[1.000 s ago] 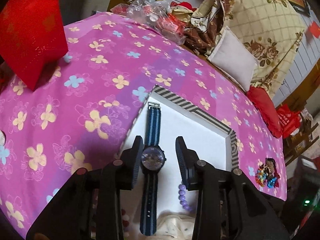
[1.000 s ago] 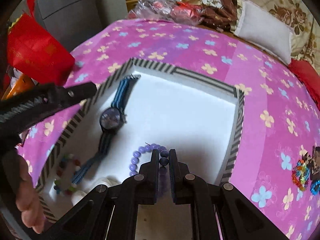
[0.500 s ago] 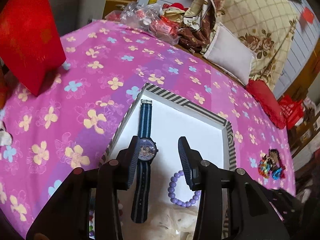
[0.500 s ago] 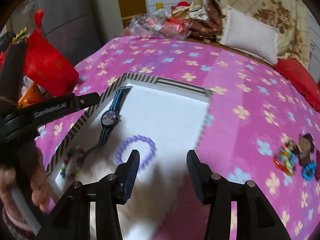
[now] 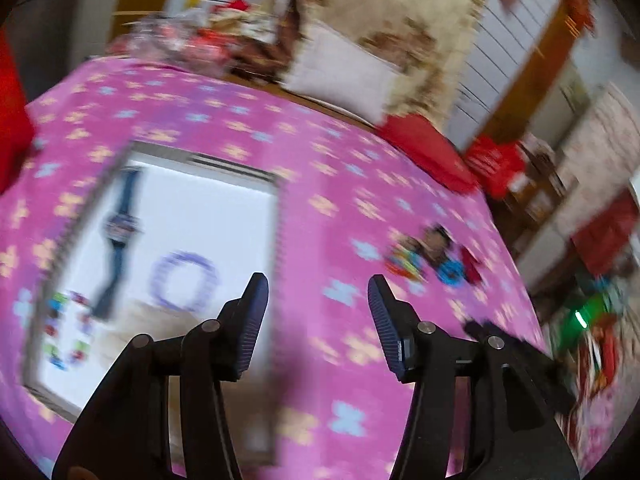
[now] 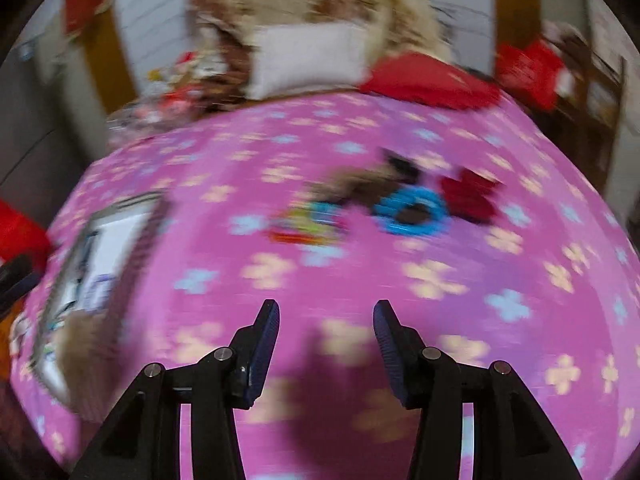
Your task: Organize jewelry
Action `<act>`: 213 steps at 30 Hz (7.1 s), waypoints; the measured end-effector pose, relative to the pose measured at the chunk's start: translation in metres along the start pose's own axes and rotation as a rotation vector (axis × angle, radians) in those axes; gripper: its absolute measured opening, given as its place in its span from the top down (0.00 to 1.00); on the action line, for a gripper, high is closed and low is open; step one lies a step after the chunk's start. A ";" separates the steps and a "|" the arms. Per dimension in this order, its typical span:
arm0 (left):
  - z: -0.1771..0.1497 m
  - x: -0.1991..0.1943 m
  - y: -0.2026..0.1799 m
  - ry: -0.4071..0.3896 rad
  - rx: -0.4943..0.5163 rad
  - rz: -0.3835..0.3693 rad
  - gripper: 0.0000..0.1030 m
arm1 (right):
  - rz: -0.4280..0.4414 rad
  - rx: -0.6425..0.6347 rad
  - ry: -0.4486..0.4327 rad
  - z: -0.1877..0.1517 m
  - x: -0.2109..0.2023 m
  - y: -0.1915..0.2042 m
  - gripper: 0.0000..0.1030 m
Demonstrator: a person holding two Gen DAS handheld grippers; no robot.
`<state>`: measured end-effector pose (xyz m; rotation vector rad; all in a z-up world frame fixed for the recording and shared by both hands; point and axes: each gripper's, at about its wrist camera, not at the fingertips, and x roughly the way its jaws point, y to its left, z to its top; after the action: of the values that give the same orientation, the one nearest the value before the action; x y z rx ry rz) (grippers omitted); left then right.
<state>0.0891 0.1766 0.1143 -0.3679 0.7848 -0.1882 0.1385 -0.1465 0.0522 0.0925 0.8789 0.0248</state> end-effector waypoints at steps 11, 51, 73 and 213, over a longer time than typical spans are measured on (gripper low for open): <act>-0.057 0.076 -0.058 0.195 0.217 -0.015 0.50 | -0.070 0.074 0.031 0.072 0.057 -0.078 0.57; -0.069 0.113 -0.102 0.271 0.266 -0.008 0.50 | 0.041 0.049 0.066 0.069 0.057 -0.127 0.46; -0.074 0.186 -0.186 0.351 0.423 -0.124 0.92 | -0.030 0.122 0.099 0.100 0.112 -0.131 0.85; -0.077 0.093 -0.042 0.257 0.090 -0.021 0.56 | 0.019 -0.166 0.193 0.073 0.107 0.054 0.68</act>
<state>0.0975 0.0903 0.0198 -0.2696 1.0219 -0.2938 0.2636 -0.0914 0.0209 -0.0577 1.0651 0.1256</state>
